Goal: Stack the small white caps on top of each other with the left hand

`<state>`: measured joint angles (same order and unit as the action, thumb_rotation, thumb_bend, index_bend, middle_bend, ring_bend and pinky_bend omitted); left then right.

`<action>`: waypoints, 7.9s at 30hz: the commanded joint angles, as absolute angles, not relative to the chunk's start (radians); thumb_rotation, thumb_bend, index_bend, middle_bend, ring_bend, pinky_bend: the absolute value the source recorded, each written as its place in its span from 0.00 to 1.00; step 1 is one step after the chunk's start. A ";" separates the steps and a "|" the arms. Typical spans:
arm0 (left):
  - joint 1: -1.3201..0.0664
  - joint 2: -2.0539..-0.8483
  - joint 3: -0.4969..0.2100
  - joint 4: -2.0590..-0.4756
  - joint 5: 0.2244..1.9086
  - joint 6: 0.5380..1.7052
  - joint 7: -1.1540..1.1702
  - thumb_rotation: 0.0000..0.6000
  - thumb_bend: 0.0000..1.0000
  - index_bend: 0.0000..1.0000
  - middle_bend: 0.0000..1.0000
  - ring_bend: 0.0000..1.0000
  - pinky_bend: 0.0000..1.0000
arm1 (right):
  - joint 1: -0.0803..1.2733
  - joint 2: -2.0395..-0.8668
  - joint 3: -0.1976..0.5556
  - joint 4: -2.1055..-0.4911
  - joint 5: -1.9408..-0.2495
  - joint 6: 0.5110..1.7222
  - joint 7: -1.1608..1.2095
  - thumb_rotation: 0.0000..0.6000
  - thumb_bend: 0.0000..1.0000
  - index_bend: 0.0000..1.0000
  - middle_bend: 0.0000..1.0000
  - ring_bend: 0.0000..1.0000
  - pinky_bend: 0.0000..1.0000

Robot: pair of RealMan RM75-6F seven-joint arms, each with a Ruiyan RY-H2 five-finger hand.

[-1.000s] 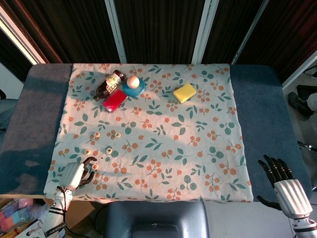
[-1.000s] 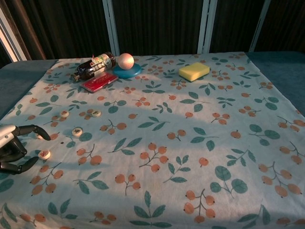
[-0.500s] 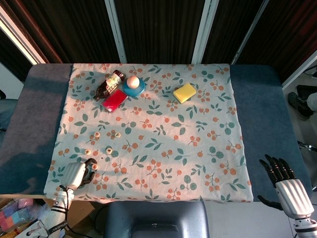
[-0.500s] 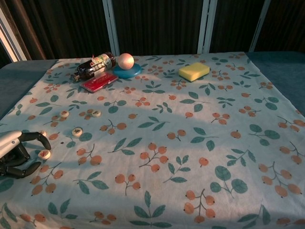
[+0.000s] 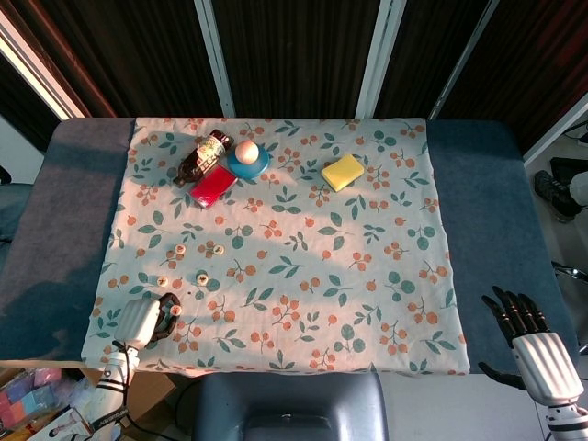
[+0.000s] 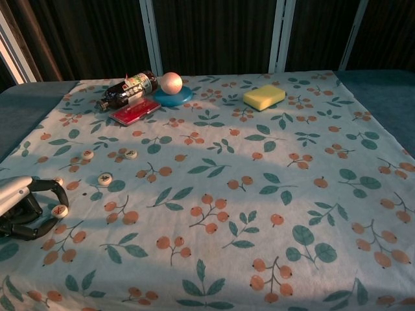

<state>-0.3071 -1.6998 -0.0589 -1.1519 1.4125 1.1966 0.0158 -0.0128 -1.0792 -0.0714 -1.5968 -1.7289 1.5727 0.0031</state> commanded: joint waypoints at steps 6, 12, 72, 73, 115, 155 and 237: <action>-0.317 -1.686 -0.084 -1.178 1.410 1.220 0.009 1.00 0.43 0.50 1.00 1.00 1.00 | -0.013 -1.080 -0.072 -1.596 -1.729 1.572 0.002 1.00 0.18 0.00 0.00 0.00 0.00; -0.354 -1.658 -0.158 -1.228 1.370 1.218 0.017 1.00 0.43 0.50 1.00 1.00 1.00 | -0.012 -1.083 -0.071 -1.595 -1.729 1.570 -0.002 1.00 0.18 0.00 0.00 0.00 0.00; -0.439 -1.671 -0.182 -1.121 1.186 1.067 0.108 1.00 0.43 0.35 1.00 1.00 1.00 | -0.012 -1.082 -0.066 -1.602 -1.717 1.568 -0.006 1.00 0.18 0.00 0.00 0.00 0.00; -0.439 -1.669 -0.181 -1.123 1.188 1.068 0.107 1.00 0.43 0.34 1.00 1.00 1.00 | -0.012 -1.083 -0.066 -1.602 -1.717 1.568 -0.006 1.00 0.18 0.00 0.00 0.00 0.00; -0.525 -1.827 -0.212 -1.183 1.113 1.101 0.354 1.00 0.43 0.39 1.00 1.00 1.00 | -0.016 -1.071 -0.068 -1.596 -1.727 1.585 0.028 1.00 0.18 0.00 0.00 0.00 0.00; -0.491 -1.654 -0.243 -1.294 1.087 1.137 0.323 1.00 0.43 0.50 1.00 1.00 1.00 | -0.017 -1.070 -0.068 -1.598 -1.727 1.585 0.026 1.00 0.18 0.00 0.00 0.00 0.00; -0.745 -1.748 -0.348 -1.084 0.711 0.956 0.599 1.00 0.39 0.37 1.00 1.00 1.00 | -0.018 -1.066 -0.059 -1.597 -1.706 1.584 0.034 1.00 0.18 0.00 0.00 0.00 0.00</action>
<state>-0.7398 -1.7423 -0.3524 -1.0925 0.7171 0.9594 0.5919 -0.0184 -1.0656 -0.0590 -1.5969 -1.7062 1.5843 0.0341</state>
